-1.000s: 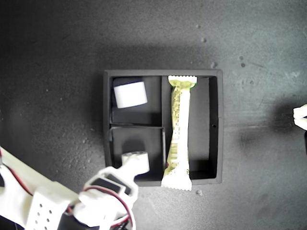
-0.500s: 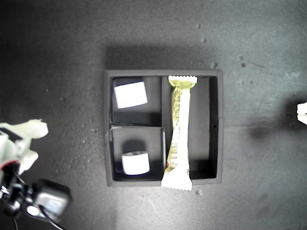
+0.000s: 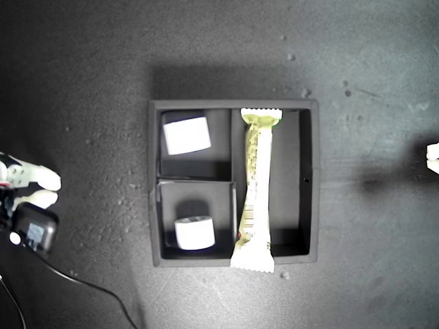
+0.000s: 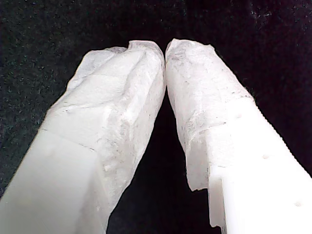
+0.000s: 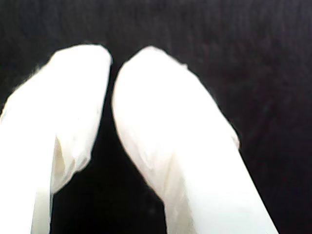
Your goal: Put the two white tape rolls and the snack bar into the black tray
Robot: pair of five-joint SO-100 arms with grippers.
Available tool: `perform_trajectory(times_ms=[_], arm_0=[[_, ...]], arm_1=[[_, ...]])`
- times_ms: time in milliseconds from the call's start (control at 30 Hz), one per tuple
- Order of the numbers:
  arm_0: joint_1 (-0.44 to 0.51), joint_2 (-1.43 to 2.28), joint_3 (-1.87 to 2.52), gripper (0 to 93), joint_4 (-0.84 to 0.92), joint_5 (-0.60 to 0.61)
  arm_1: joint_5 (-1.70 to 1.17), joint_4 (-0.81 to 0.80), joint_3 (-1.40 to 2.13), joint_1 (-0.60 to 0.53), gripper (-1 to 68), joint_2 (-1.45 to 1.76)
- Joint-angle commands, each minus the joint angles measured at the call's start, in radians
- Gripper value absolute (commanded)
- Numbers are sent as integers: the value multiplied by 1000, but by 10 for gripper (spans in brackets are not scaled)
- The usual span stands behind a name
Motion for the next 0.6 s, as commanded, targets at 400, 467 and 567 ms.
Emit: perform_trajectory(times_ms=[400,467,567], arm_0=[[-38,49,167,1,-18,-18],[-54,49,167,1,14,-31],[-69,49,167,1,14,-25]], arm_1=[[189,69,14,25,-1,-6],[135,69,14,52,0,-6],[41,69,14,123,0,0]])
